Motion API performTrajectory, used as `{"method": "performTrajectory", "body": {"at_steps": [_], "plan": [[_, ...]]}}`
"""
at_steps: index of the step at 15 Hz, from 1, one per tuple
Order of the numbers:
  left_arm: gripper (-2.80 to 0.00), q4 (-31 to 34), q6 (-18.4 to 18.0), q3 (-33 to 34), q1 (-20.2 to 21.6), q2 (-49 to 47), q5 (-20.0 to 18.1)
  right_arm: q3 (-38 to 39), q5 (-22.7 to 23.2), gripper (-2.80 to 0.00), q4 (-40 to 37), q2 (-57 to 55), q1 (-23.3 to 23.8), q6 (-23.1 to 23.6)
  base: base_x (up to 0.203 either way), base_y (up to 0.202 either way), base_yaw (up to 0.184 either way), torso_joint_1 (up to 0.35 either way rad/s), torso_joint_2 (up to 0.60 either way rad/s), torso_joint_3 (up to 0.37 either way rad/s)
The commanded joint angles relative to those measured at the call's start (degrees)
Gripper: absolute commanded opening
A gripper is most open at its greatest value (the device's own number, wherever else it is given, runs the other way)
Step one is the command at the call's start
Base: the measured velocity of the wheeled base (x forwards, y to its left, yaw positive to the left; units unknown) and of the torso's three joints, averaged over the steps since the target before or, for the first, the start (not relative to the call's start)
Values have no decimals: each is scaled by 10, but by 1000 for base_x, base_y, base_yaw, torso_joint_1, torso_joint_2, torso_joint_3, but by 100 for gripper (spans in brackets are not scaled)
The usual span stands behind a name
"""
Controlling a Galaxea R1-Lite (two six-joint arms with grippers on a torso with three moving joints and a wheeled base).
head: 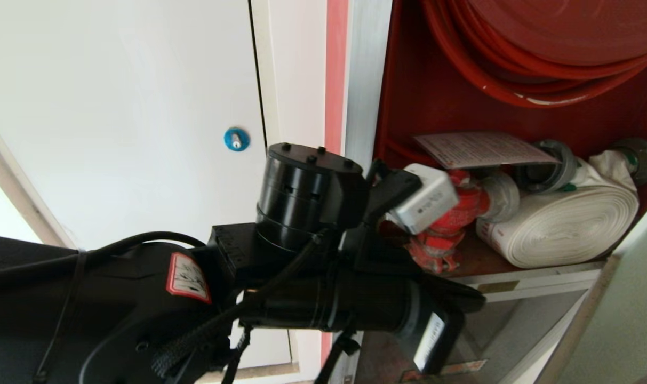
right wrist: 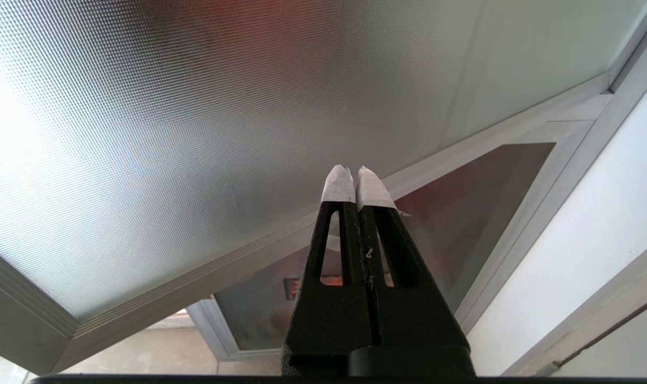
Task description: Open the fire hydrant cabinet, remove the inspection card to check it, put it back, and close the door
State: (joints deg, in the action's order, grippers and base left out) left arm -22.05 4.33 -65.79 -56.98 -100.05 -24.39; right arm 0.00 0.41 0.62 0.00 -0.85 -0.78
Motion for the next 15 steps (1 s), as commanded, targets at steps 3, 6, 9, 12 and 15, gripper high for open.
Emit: {"method": "performTrajectory", "body": {"at_steps": [3, 6, 9, 12, 15], "plan": [[-280, 0, 1, 60, 111, 59, -1, 2, 0, -280, 1, -1, 0, 0, 0, 0, 0, 0, 0, 0], [-280, 1, -1, 146, 196, 160, -1, 2, 0, -280, 1, -1, 0, 0, 0, 0, 0, 0, 0, 0], [-280, 0, -23, 230, 325, 281, 0, 2, 0, -280, 0, -1, 0, 0, 0, 0, 0, 0, 0, 0], [-280, 1, -38, 295, 404, 397, -2, 2, 0, -280, 1, -1, 0, 0, 0, 0, 0, 0, 0, 0], [-280, 24, -39, 337, 420, 507, -2, 2, 0, -280, 0, -1, 0, 0, 0, 0, 0, 0, 0, 0]]}}
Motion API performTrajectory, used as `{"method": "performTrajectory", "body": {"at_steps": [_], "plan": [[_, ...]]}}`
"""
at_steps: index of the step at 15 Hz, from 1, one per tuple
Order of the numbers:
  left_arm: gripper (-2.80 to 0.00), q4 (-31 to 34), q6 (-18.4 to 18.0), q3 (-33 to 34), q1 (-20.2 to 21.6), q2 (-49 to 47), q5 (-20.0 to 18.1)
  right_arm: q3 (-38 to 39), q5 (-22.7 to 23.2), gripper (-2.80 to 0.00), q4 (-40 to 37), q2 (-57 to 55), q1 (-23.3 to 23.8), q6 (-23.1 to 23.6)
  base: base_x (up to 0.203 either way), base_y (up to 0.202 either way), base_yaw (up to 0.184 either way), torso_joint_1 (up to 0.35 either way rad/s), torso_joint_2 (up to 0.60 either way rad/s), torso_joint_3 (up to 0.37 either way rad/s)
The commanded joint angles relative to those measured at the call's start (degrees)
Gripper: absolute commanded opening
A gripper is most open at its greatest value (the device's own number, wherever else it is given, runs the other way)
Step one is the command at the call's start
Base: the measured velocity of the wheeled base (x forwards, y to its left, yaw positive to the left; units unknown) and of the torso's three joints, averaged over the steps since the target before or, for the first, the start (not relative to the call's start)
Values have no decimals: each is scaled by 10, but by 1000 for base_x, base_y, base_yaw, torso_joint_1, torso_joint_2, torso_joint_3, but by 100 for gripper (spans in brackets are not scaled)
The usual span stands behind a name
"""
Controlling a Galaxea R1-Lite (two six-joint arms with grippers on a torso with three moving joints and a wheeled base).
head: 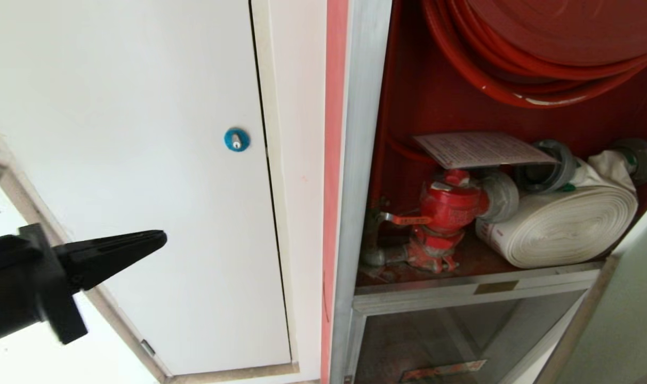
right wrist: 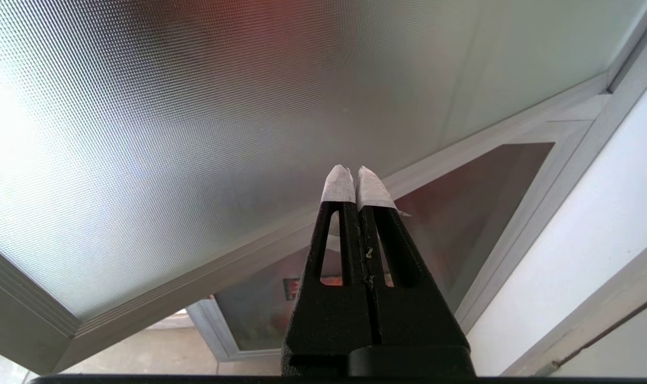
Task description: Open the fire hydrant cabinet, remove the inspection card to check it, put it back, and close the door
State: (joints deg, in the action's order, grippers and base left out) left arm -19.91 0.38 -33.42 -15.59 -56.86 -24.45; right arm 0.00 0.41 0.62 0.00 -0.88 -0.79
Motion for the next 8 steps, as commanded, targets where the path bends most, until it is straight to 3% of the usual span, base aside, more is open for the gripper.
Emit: {"method": "performTrajectory", "body": {"at_steps": [1, 8], "plan": [[-280, 30, 1, 19, 8, 114, 0, 2, 0, -280, 1, -1, 0, 0, 0, 0, 0, 0, 0, 0], [-280, 210, 2, 39, 11, 339, 39, 2, 0, -280, 1, -1, 0, -1, 0, 0, 0, 0, 0, 0]]}}
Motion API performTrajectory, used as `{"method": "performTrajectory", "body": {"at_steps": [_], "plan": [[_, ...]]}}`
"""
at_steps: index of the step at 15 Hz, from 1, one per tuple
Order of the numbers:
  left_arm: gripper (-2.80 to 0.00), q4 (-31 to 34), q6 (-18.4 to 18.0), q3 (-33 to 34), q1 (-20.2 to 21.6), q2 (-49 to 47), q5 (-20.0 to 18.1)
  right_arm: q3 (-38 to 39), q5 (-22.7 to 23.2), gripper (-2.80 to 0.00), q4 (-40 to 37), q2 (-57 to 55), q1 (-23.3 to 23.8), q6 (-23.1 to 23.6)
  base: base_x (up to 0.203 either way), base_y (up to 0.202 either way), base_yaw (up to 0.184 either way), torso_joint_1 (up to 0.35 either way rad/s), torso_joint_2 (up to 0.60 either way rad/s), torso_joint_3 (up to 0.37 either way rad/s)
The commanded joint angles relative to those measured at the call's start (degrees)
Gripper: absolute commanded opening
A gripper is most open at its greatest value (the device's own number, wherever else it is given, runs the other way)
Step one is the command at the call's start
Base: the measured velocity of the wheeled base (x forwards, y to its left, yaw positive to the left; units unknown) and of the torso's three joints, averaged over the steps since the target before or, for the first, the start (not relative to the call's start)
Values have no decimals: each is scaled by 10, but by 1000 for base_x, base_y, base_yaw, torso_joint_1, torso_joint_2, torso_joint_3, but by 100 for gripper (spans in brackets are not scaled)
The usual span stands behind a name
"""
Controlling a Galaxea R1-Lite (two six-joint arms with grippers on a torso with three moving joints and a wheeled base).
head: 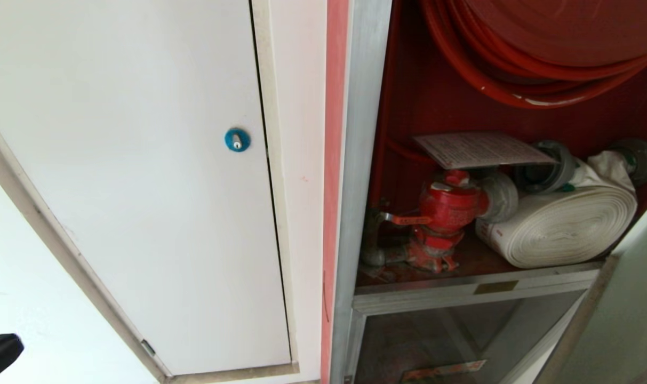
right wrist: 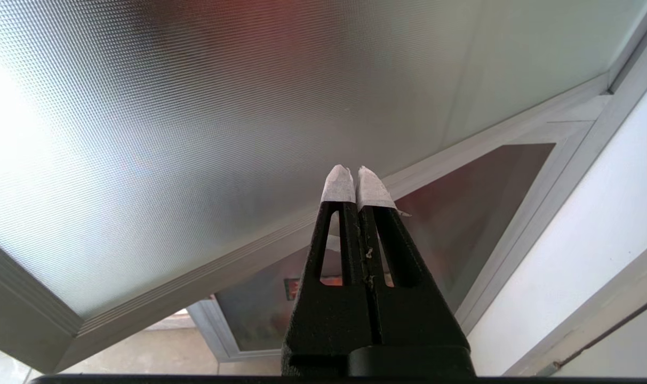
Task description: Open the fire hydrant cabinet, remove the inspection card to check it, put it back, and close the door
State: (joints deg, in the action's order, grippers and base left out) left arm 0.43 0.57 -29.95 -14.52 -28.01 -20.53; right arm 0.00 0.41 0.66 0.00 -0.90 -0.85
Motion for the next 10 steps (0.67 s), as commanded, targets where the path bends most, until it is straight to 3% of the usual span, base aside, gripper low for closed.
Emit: {"method": "performTrajectory", "body": {"at_steps": [1, 3, 4, 6, 10], "plan": [[-280, 11, 0, 11, 0, 61, 20, 2, 0, -280, 0, -1, 0, 0, 0, 0, 0, 0, 0, 0], [-280, 13, -2, 20, 1, 76, 96, 2, 0, -280, 0, -1, 0, 0, 0, 0, 0, 0, 0, 0], [-280, 12, 0, 22, 11, 83, 114, 2, 0, -280, 0, -1, 0, 0, 0, 0, 0, 0, 0, 0], [-280, 12, -1, 24, 63, 96, 121, 2, 0, -280, 0, -1, 0, 0, 0, 0, 0, 0, 0, 0], [-280, 14, 1, 32, 69, 117, 144, 2, 0, -280, 0, -1, 0, 0, 0, 0, 0, 0, 0, 0]]}}
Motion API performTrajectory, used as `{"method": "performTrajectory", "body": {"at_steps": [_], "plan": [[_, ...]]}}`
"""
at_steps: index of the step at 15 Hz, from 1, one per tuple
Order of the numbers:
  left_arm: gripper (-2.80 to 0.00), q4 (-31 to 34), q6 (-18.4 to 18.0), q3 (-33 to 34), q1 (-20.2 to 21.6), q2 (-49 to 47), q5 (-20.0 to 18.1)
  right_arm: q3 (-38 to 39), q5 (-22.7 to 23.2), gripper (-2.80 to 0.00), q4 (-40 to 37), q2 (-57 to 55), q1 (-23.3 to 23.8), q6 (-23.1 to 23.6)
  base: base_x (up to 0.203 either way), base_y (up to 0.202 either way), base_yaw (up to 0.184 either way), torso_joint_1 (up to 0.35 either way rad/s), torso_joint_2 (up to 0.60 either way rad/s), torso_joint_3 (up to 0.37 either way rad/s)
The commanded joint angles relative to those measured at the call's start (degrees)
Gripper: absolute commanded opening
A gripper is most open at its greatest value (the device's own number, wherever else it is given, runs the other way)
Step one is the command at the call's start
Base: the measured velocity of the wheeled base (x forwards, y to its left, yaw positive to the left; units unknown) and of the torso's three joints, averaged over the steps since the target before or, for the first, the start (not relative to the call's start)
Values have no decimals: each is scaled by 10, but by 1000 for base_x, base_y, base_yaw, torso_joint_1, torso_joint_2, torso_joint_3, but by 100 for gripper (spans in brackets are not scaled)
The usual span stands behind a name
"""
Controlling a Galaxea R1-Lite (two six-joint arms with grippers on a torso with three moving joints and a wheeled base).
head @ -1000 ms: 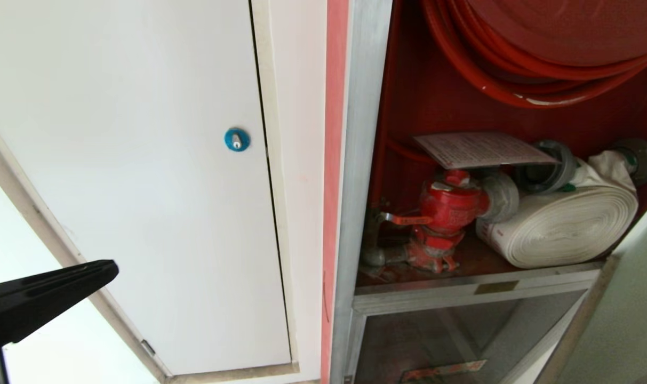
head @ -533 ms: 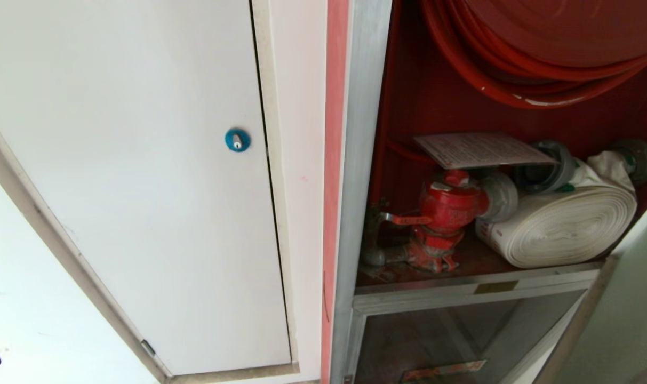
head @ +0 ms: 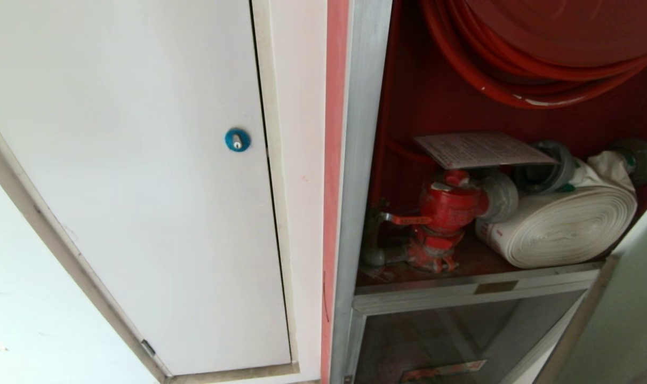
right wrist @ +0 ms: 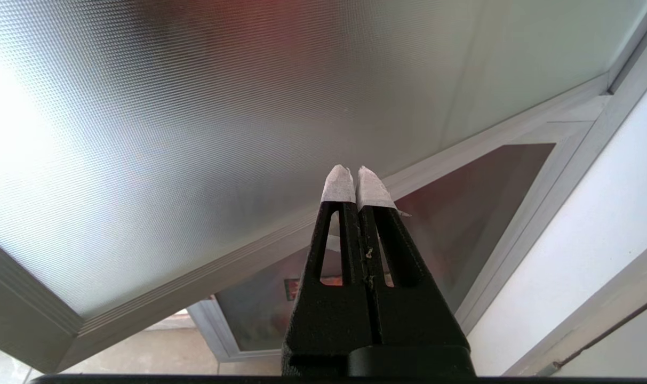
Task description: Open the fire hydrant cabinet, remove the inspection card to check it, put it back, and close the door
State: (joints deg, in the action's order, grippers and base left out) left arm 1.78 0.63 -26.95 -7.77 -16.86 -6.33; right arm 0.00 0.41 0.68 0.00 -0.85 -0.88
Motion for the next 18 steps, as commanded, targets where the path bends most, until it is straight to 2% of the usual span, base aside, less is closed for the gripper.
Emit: {"method": "performTrajectory", "body": {"at_steps": [1, 2, 3, 8, 14, 18], "plan": [[-280, -1, 0, 10, 3, 5, 44, 2, 0, -280, 0, -1, 0, 0, 0, 0, 0, 0, 0, 0], [-280, -2, -2, 15, 21, 5, 49, 2, 0, -280, 0, -1, 0, 0, 0, 0, 0, 0, 0, 0], [-280, -2, -7, 22, 30, 7, 25, 2, 0, -280, 0, -1, 0, 0, 0, 0, 0, 0, 0, 0], [-280, -5, -9, 53, 32, 7, 32, 2, 0, -280, 0, -1, 0, -2, 0, 0, 0, 0, 0, 0], [-280, -4, -10, 24, 46, -16, 29, 2, 0, -280, 0, -1, 0, -6, 0, 0, 0, 0, 0, 0], [-280, -2, -10, 41, 49, 3, 29, 2, -1, -280, 0, -1, 0, -10, 0, 0, 0, 0, 0, 0]]}}
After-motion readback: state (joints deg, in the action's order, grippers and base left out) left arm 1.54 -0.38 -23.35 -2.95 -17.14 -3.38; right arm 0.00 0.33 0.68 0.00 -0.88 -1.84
